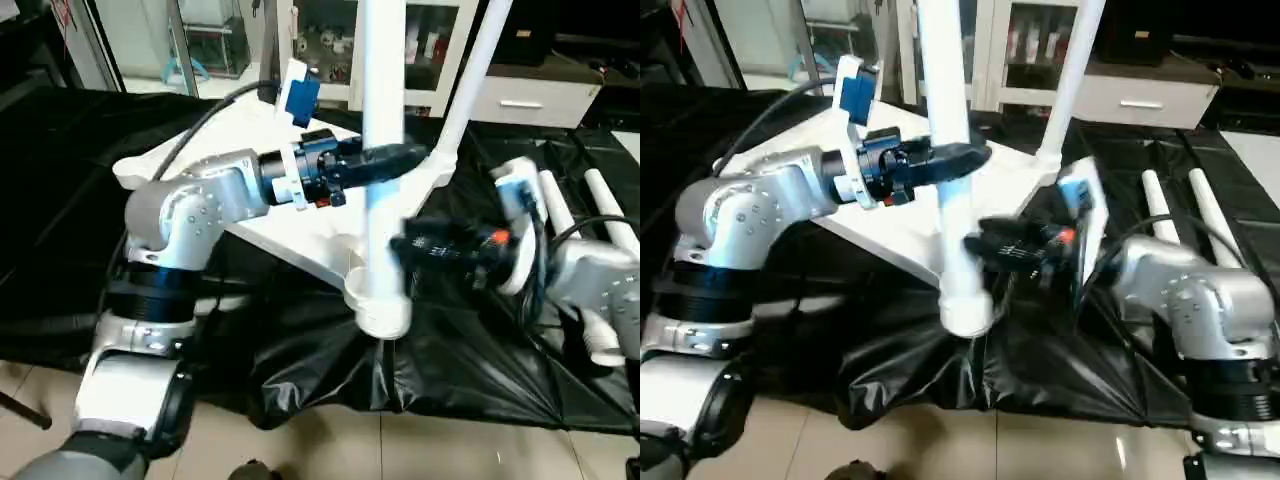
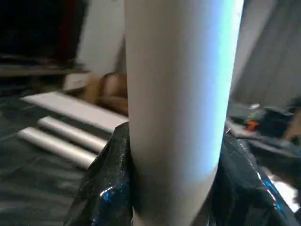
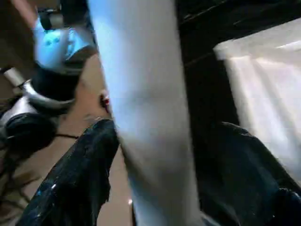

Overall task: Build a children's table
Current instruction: Pick table leg

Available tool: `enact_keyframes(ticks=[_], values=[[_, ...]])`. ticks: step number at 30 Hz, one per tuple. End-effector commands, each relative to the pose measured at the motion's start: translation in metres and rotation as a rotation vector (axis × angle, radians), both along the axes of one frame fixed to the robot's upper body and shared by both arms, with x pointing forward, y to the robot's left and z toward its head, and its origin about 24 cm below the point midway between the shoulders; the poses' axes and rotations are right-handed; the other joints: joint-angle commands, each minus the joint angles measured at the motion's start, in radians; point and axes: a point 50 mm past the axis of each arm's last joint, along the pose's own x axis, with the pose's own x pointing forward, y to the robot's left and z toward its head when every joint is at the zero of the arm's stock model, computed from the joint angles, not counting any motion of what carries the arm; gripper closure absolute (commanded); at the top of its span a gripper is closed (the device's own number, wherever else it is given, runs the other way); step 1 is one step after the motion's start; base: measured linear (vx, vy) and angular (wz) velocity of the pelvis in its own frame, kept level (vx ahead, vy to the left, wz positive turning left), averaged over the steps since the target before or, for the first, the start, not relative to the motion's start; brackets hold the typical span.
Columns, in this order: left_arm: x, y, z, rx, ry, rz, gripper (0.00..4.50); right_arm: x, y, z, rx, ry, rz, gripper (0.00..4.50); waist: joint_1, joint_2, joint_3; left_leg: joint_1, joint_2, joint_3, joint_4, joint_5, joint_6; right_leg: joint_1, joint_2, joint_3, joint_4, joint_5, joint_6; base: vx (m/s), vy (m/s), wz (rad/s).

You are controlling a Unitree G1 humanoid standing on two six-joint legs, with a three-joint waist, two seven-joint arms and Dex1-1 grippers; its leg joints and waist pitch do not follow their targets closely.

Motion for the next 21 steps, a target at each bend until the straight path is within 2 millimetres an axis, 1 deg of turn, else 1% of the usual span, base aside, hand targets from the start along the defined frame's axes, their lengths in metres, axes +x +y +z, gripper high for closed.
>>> enact_keyframes(ticks=[1, 3, 5, 6, 8, 9, 12, 13, 15, 16, 21], values=[[-0.003, -0.002, 0.011, -0.05, -0.031, -0.074, 2.73, -0.001, 0.002, 0.006, -0.004, -0.013, 0.033, 1.14, 0.001, -0.025, -0.08, 0.019, 0.045, -0.02, -0.072, -0.153, 0.016, 0.054, -0.059, 0.038, -0.068, -0.277, -0.199, 0.0, 0.0, 0.0], [-0.003, 0.0, 0.013, -0.087, -0.022, -0.102, 2.73, -0.003, 0.003, 0.006, 0.006, -0.009, 0.06, 1.14, 0.0, -0.025, -0.079, 0.019, 0.042, -0.019, -0.071, -0.155, 0.022, 0.053, -0.058, 0.037, -0.071, -0.289, -0.193, 0.0, 0.0, 0.0], [-0.001, 0.0, 0.013, -0.095, -0.017, -0.112, 2.73, -0.006, 0.005, 0.008, 0.019, -0.002, 0.092, 1.14, 0.002, -0.025, -0.08, 0.018, 0.043, -0.02, -0.07, -0.15, 0.023, 0.053, -0.059, 0.037, -0.071, -0.297, -0.189, 0.0, 0.0, 0.0], [-0.001, 0.0, 0.013, -0.095, -0.017, -0.112, 2.73, -0.006, 0.005, 0.008, 0.019, -0.002, 0.092, 1.14, 0.001, -0.022, -0.081, 0.019, 0.043, -0.021, -0.07, -0.149, 0.022, 0.054, -0.059, 0.037, -0.071, -0.296, -0.189, 0.0, 0.0, 0.0], [-0.001, 0.0, 0.012, -0.092, -0.018, -0.134, 2.73, -0.008, 0.005, 0.008, 0.014, 0.007, 0.112, 1.14, 0.001, -0.02, -0.081, 0.02, 0.044, -0.021, -0.07, -0.148, 0.024, 0.052, -0.056, 0.037, -0.071, -0.287, -0.192, 0.0, 0.0, 0.0], [-0.001, 0.0, 0.012, -0.093, -0.019, -0.146, 2.73, -0.009, 0.005, 0.007, 0.011, 0.011, 0.118, 1.41, 0.001, -0.021, -0.081, 0.02, 0.045, -0.021, -0.071, -0.15, 0.022, 0.053, -0.057, 0.037, -0.069, -0.284, -0.194, 0.0, 0.0, 0.0], [-0.002, 0.0, 0.011, -0.094, -0.022, -0.166, 2.73, -0.01, 0.005, 0.006, 0.008, 0.018, 0.128, 1.52, 0.002, -0.021, -0.08, 0.02, 0.045, -0.021, -0.071, -0.149, 0.021, 0.054, -0.058, 0.038, -0.069, -0.278, -0.196, 0.0, 0.0, 0.0], [-0.002, 0.0, 0.011, -0.088, -0.024, -0.171, 2.73, -0.011, 0.006, 0.006, 0.009, 0.024, 0.137, 1.79, 0.002, -0.021, -0.081, 0.02, 0.045, -0.021, -0.071, -0.151, 0.02, 0.055, -0.058, 0.037, -0.069, -0.285, -0.196, 0.0, 0.0, 0.0], [-0.001, 0.0, 0.01, -0.082, -0.024, -0.17, 2.73, -0.012, 0.006, 0.006, 0.013, 0.032, 0.143, 1.79, 0.002, -0.021, -0.08, 0.02, 0.045, -0.021, -0.071, -0.158, 0.016, 0.054, -0.059, 0.037, -0.071, -0.298, -0.194, 0.0, 0.0, 0.0], [-0.001, 0.0, 0.01, -0.08, -0.025, -0.17, 2.73, -0.012, 0.006, 0.006, 0.015, 0.036, 0.143, 1.95, 0.002, -0.02, -0.08, 0.021, 0.045, -0.021, -0.072, -0.163, 0.015, 0.053, -0.059, 0.037, -0.073, -0.308, -0.191, 0.0, 0.0, 0.0], [0.0, 0.0, 0.009, -0.078, -0.024, -0.17, 2.73, -0.012, 0.007, 0.006, 0.018, 0.042, 0.148, 2.34, 0.002, -0.02, -0.082, 0.02, 0.046, -0.022, -0.071, -0.156, 0.011, 0.054, -0.059, 0.037, -0.069, -0.288, -0.194, 0.0, 0.0, 0.0]])
